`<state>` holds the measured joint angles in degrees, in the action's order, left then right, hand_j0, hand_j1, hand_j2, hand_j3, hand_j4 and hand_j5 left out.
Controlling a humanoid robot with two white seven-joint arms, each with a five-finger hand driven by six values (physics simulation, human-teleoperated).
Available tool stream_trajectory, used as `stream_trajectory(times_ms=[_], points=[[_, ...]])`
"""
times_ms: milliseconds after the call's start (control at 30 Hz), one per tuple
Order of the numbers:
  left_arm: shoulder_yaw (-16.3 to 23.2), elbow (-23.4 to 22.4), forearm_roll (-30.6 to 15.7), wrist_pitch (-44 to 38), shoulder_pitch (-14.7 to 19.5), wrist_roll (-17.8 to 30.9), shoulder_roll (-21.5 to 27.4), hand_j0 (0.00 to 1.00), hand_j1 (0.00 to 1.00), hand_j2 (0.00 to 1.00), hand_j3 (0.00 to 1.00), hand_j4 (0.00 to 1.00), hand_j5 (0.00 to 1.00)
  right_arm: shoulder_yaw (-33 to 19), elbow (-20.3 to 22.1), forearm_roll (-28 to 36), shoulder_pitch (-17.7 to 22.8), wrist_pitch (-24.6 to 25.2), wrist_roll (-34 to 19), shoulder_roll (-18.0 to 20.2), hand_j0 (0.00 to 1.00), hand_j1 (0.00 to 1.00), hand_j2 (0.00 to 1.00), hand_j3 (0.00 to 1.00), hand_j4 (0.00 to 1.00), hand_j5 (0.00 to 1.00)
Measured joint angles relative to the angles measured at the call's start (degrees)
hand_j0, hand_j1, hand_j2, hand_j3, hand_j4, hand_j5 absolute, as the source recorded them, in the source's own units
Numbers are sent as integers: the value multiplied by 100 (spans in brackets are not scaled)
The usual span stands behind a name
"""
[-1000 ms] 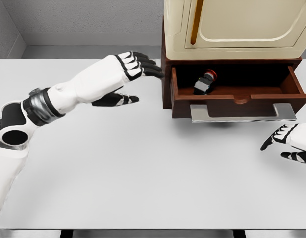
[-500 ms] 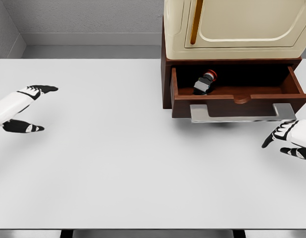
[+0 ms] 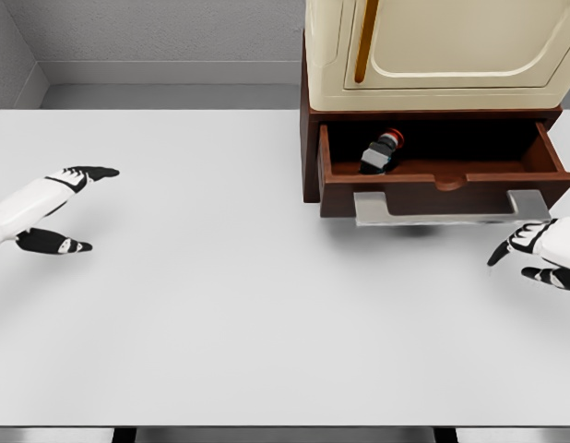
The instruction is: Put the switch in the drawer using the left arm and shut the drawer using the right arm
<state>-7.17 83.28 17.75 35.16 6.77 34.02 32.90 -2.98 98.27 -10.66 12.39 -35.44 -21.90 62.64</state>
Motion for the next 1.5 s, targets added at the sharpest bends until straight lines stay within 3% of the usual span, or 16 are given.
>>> stream_trajectory(times_ms=[133, 267, 533, 867, 967, 1067, 1100, 1133, 1200, 1300, 1500], points=[[-2, 1, -5, 0, 0, 57, -19, 100, 100, 100, 100, 100, 100, 3, -107, -8, -35, 24, 13, -112, 62, 62, 62, 62, 62, 62], [-3, 6, -7, 0, 0, 74, -29, 100, 100, 100, 100, 100, 100, 209, -198, -146, -378, 4, 17, -135, 62, 62, 62, 62, 62, 62], [-3, 9, -7, 1, 0, 80, -41, 100, 100, 100, 100, 100, 100, 353, -281, -27, -369, 30, 18, -104, 62, 62, 62, 62, 62, 62], [-3, 8, -7, 0, -9, 80, -43, 100, 100, 100, 100, 100, 100, 311, 187, -120, -88, 32, 12, -92, 61, 61, 61, 61, 61, 61], [-3, 8, -8, 0, -9, 80, -43, 100, 100, 100, 100, 100, 100, 232, 261, -110, -88, 32, 2, -71, 68, 68, 68, 68, 68, 68], [-2, 9, -8, 0, -9, 80, -43, 100, 100, 100, 100, 100, 100, 95, 289, -104, -79, 22, -50, -19, 67, 67, 67, 67, 67, 67], [1, 8, -7, 1, -9, 81, -43, 100, 100, 100, 100, 100, 100, 64, 321, 181, -79, 87, -327, 27, 67, 67, 67, 67, 67, 67], [15, 5, -5, -4, -9, 83, -44, 100, 100, 100, 100, 100, 100, 59, 378, 849, -78, 204, -878, 93, 66, 66, 66, 66, 66, 66], [12, 4, -5, 0, -9, 82, -45, 100, 100, 100, 100, 100, 100, 89, 358, 120, -78, -91, -489, 150, 65, 65, 65, 65, 65, 65], [10, 3, -6, 2, -9, 81, -45, 100, 100, 100, 100, 100, 100, 110, 346, -339, -78, -247, -226, 202, 65, 65, 65, 65, 65, 65], [11, 2, -6, 3, -9, 80, -45, 100, 100, 100, 100, 100, 100, 113, 305, -127, -70, -166, -168, 249, 63, 63, 63, 63, 63, 63]])
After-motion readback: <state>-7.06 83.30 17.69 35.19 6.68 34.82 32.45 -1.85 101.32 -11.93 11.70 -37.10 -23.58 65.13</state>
